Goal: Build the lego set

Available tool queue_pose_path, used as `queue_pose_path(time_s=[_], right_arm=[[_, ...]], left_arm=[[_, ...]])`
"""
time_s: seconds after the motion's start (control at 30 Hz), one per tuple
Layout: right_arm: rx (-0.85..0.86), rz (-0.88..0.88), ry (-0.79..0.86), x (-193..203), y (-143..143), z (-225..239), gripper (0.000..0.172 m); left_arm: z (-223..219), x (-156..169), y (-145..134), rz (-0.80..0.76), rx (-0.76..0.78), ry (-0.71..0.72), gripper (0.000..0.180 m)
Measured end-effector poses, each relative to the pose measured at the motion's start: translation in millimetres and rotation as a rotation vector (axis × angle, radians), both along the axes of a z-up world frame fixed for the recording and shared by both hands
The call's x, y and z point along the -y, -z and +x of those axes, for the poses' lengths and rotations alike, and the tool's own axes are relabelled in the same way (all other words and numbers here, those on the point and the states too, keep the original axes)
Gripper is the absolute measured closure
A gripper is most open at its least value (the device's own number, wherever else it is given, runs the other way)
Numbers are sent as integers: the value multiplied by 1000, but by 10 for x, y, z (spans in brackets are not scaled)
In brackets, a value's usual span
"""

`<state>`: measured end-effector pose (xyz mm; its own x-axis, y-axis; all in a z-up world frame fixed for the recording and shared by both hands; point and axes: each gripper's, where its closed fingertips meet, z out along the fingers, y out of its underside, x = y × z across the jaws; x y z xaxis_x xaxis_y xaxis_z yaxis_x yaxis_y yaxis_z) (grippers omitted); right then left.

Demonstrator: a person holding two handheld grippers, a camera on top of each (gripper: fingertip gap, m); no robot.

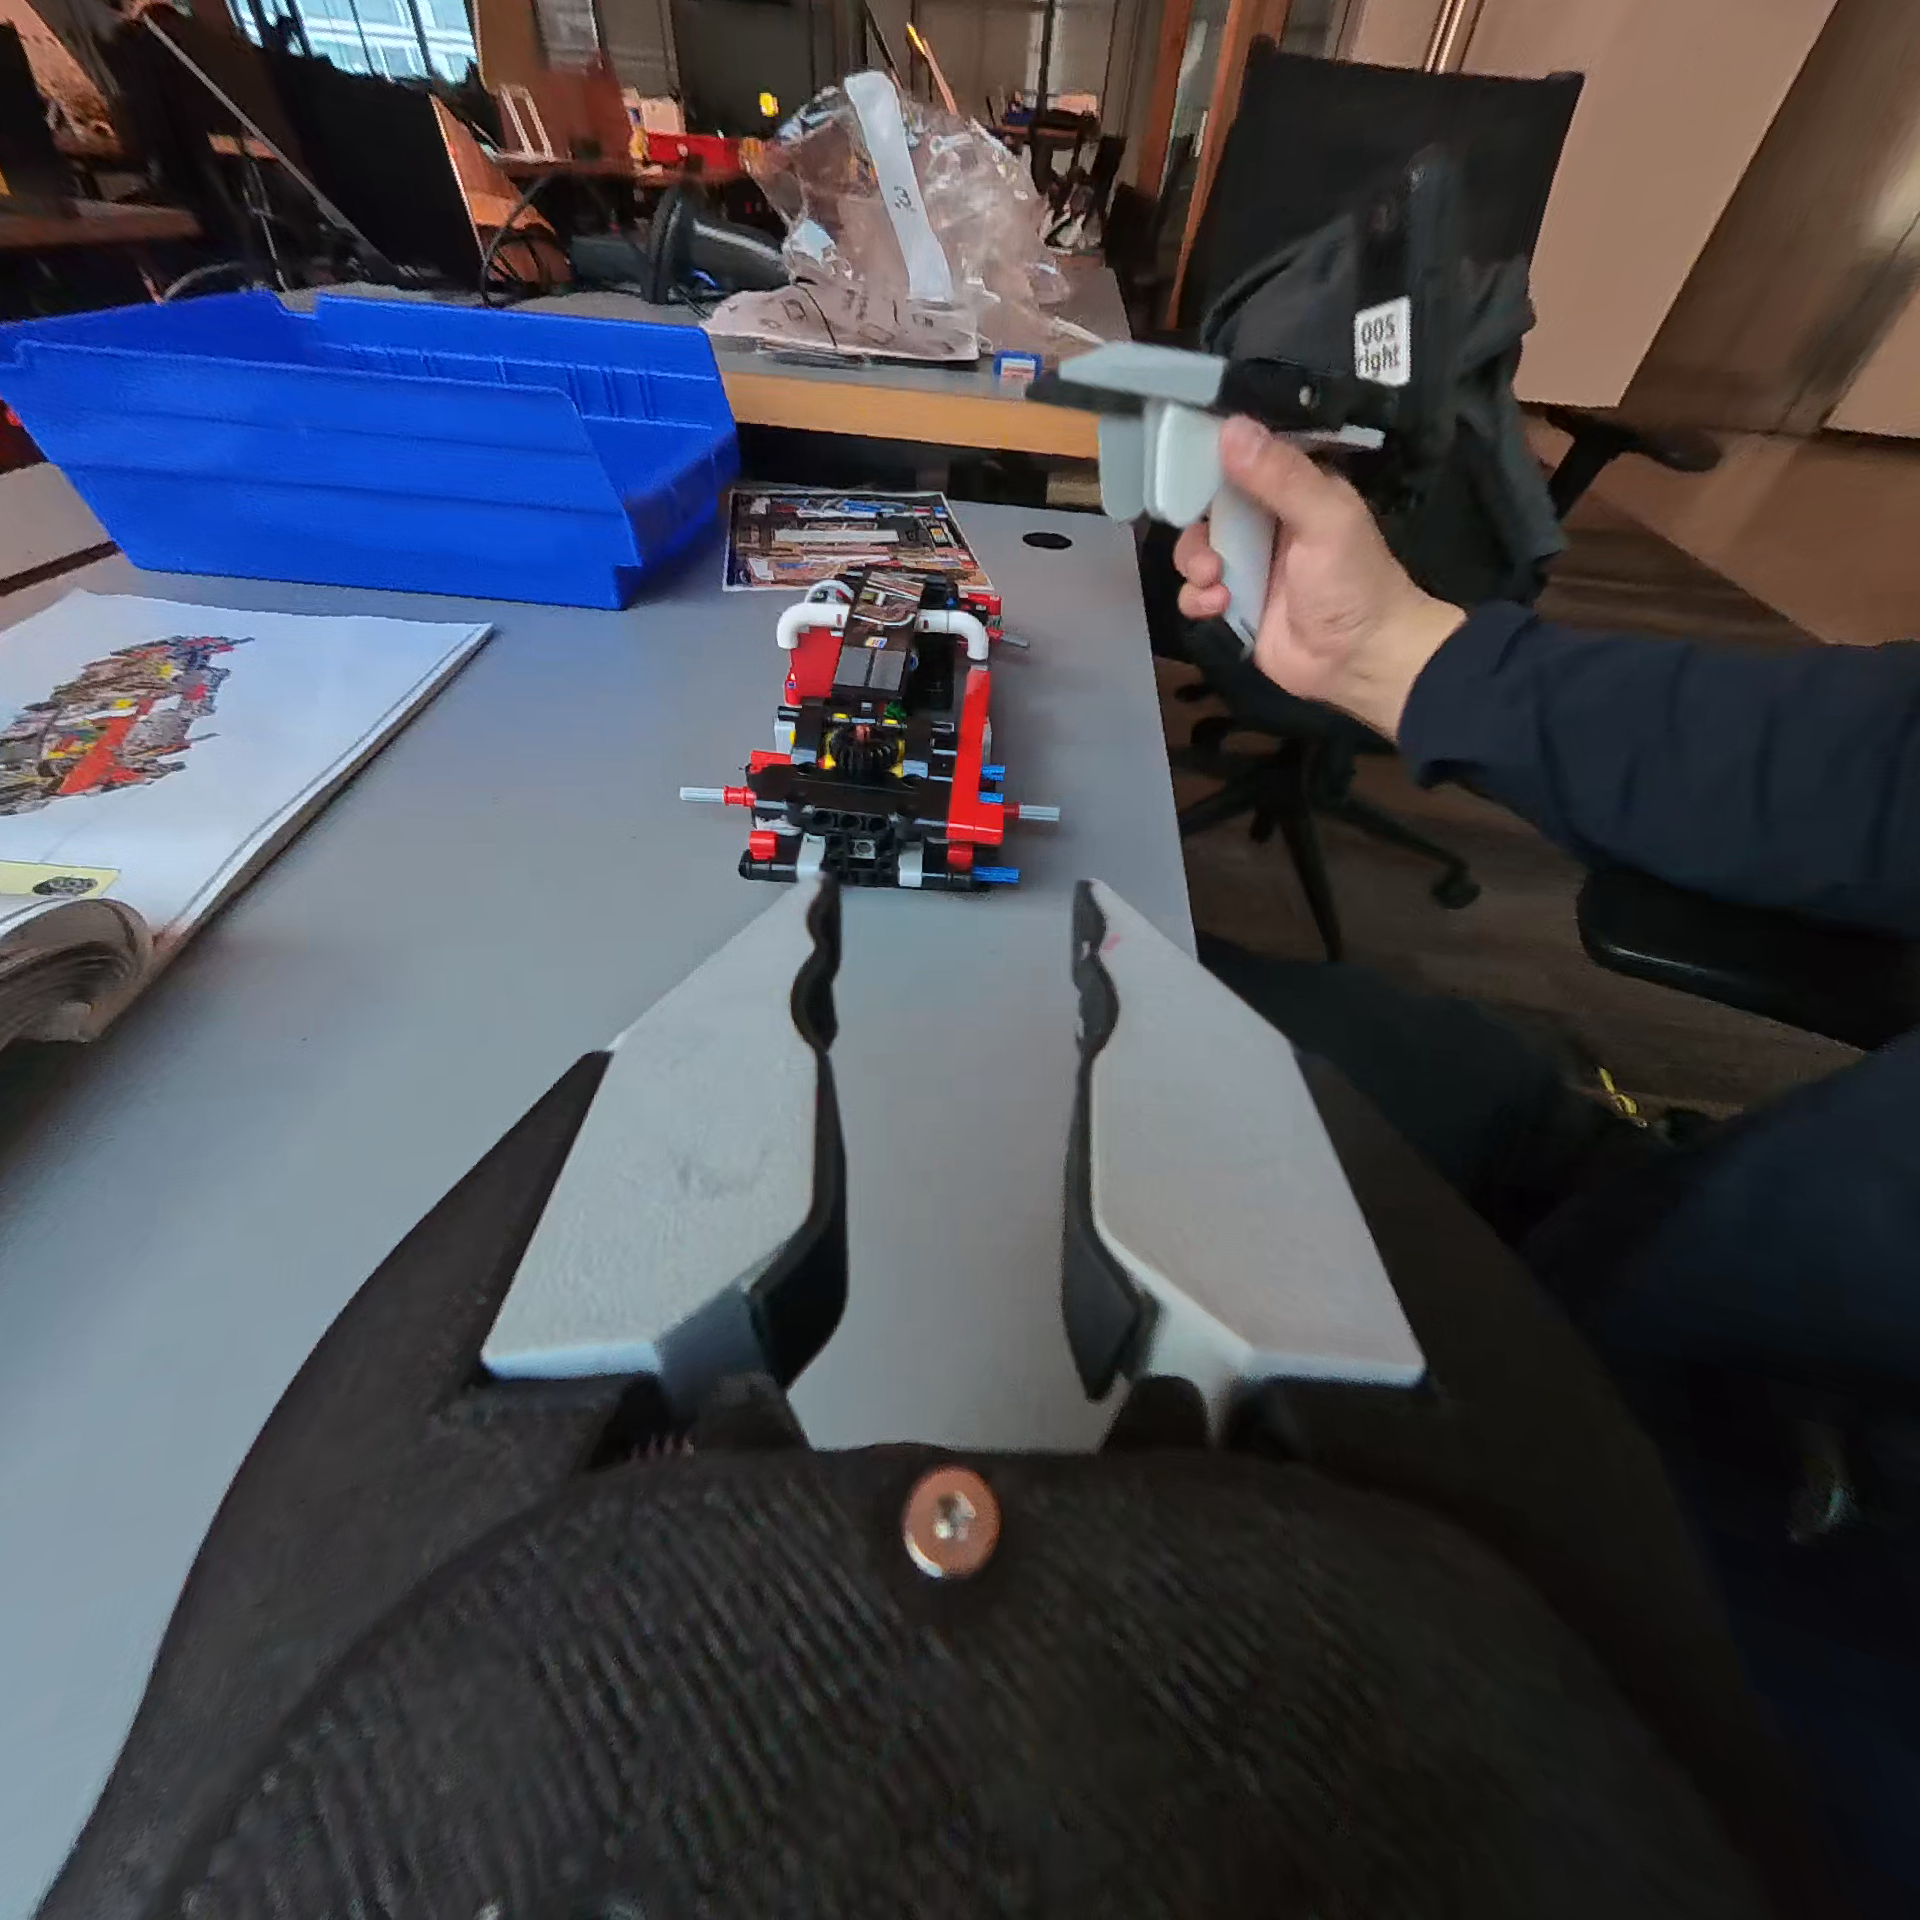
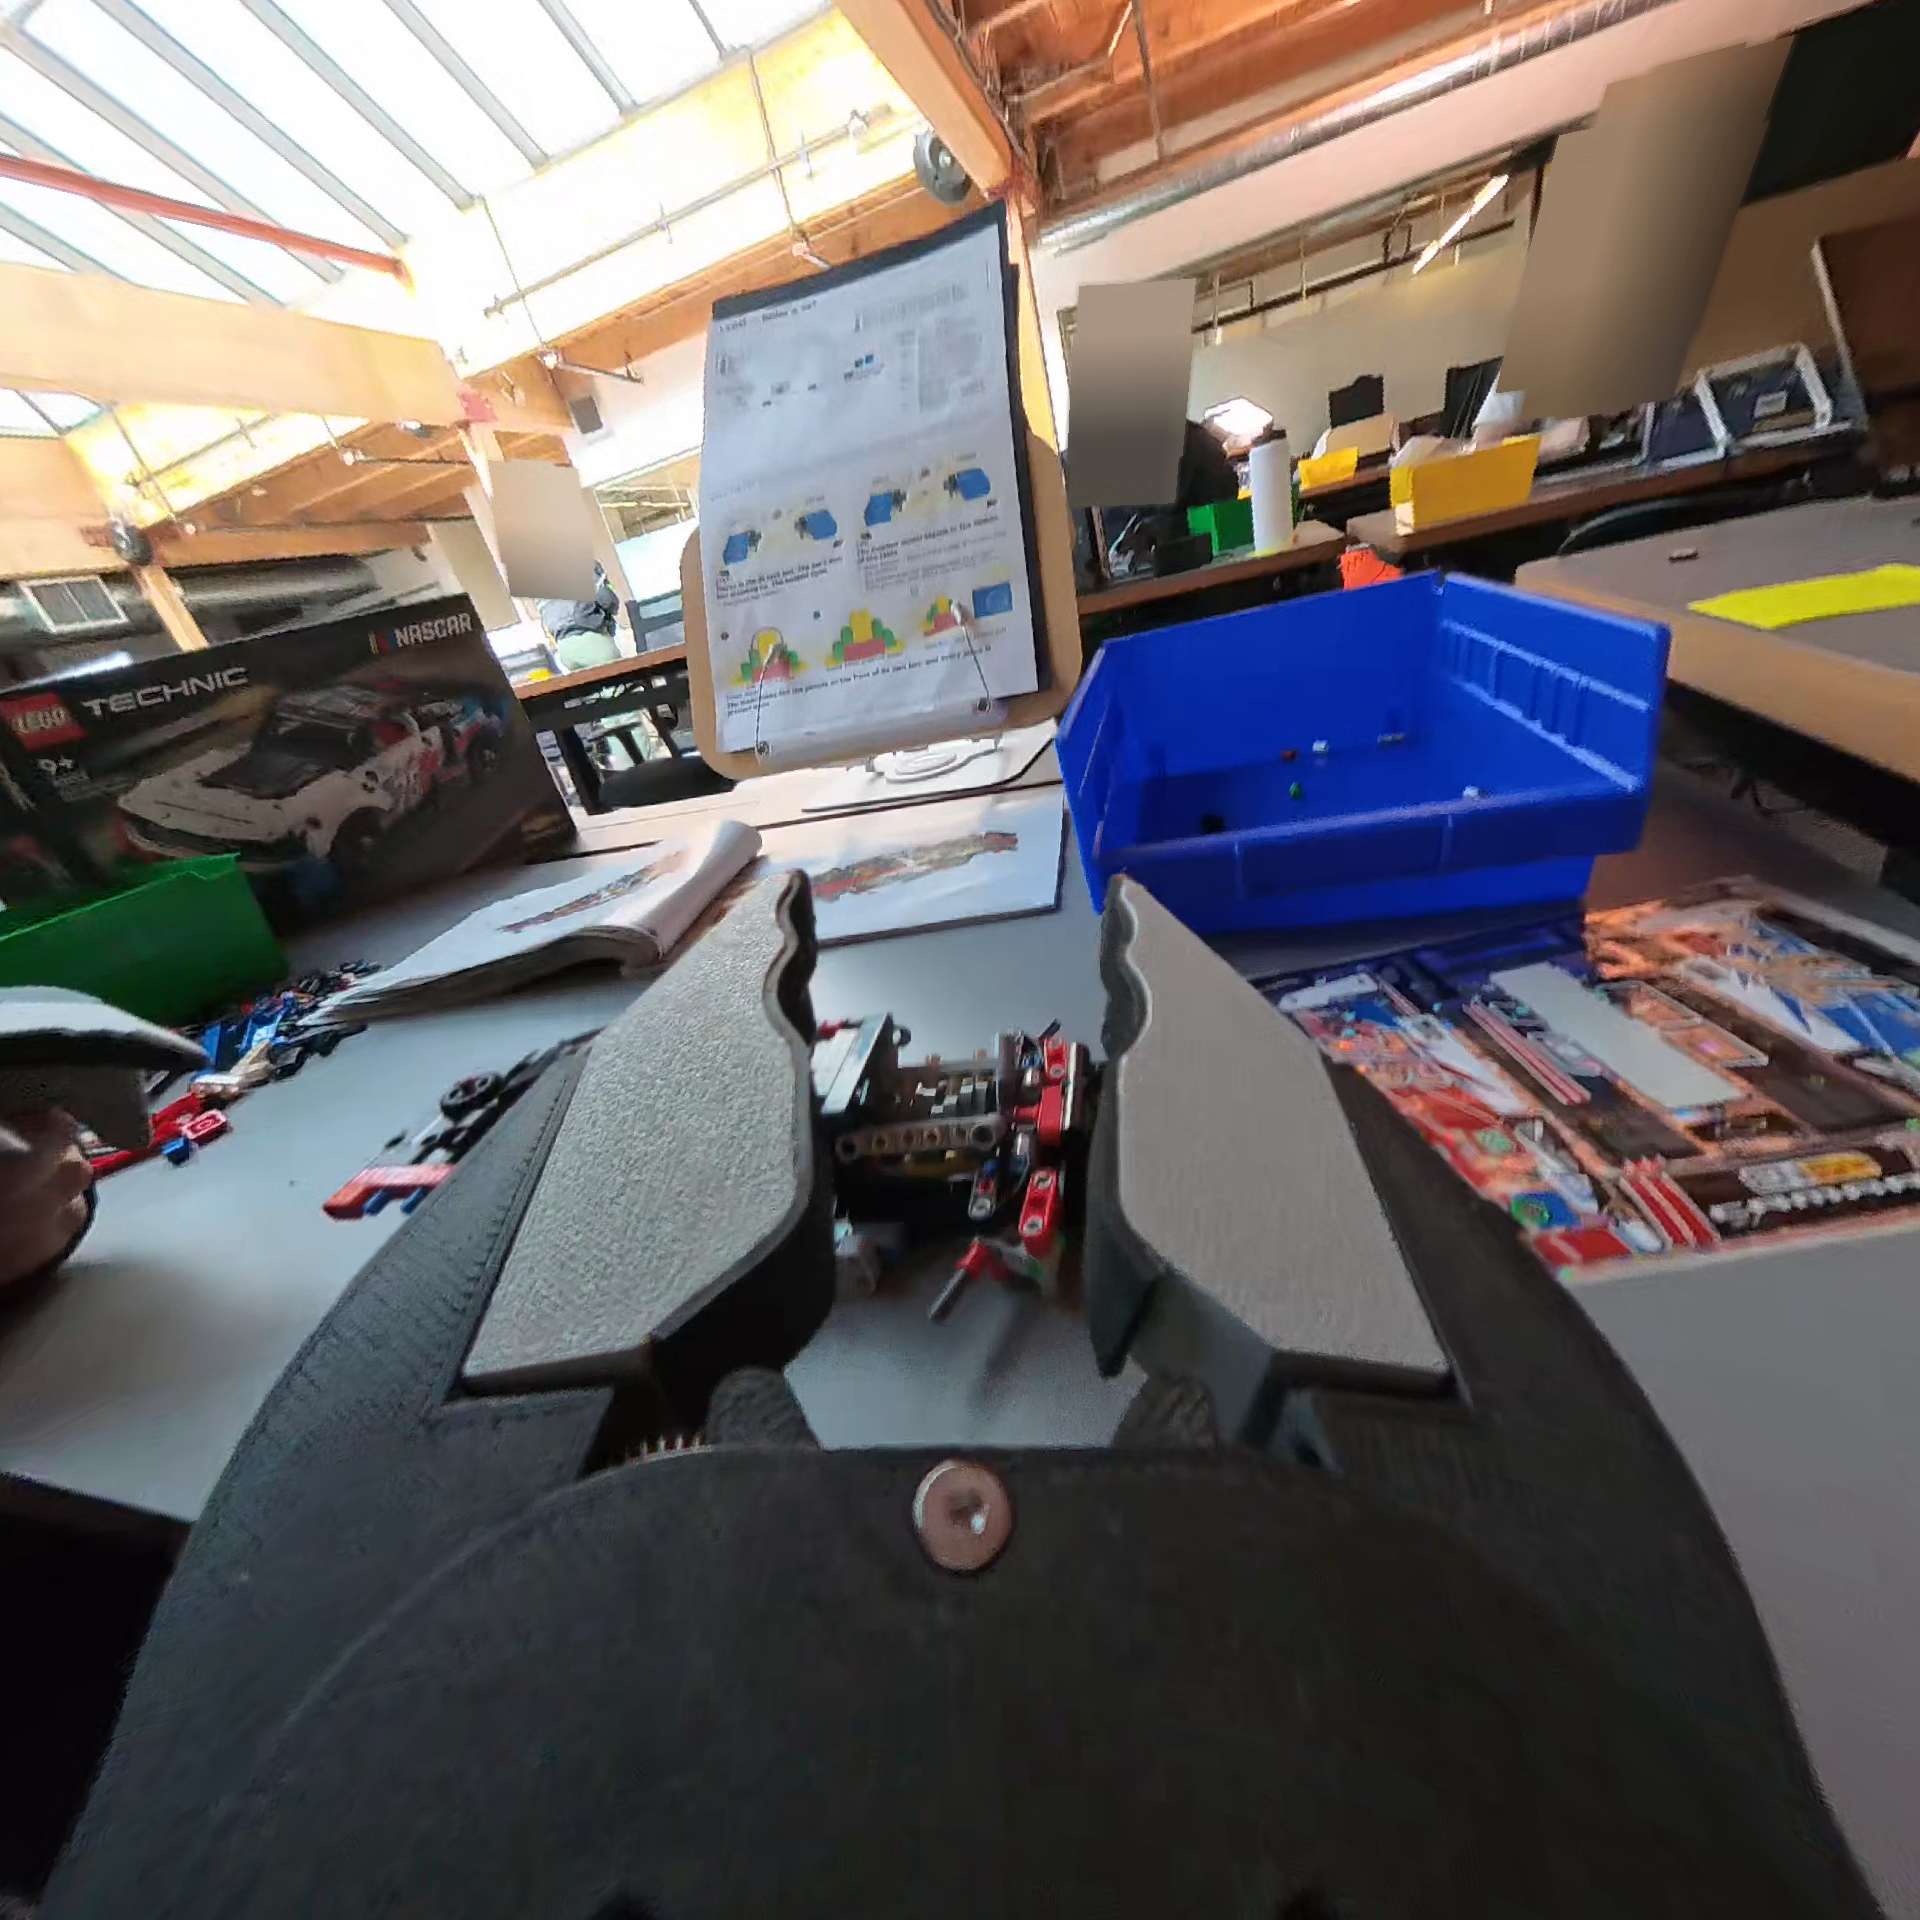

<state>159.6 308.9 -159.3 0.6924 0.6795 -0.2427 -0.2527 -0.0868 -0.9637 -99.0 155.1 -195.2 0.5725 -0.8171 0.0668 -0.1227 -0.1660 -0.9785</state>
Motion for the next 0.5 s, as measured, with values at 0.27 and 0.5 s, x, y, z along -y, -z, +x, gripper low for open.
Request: queue_pose_path(time_s=[0.27,0.5], right_arm=[[78,5,85,-484,-234,216,119],[226,-127,108,-768,-145,234,116]], left_arm=[[-112,-64,-10,-24,29,-34,132],[-183,-144,-8,-112,101,-26,131]])
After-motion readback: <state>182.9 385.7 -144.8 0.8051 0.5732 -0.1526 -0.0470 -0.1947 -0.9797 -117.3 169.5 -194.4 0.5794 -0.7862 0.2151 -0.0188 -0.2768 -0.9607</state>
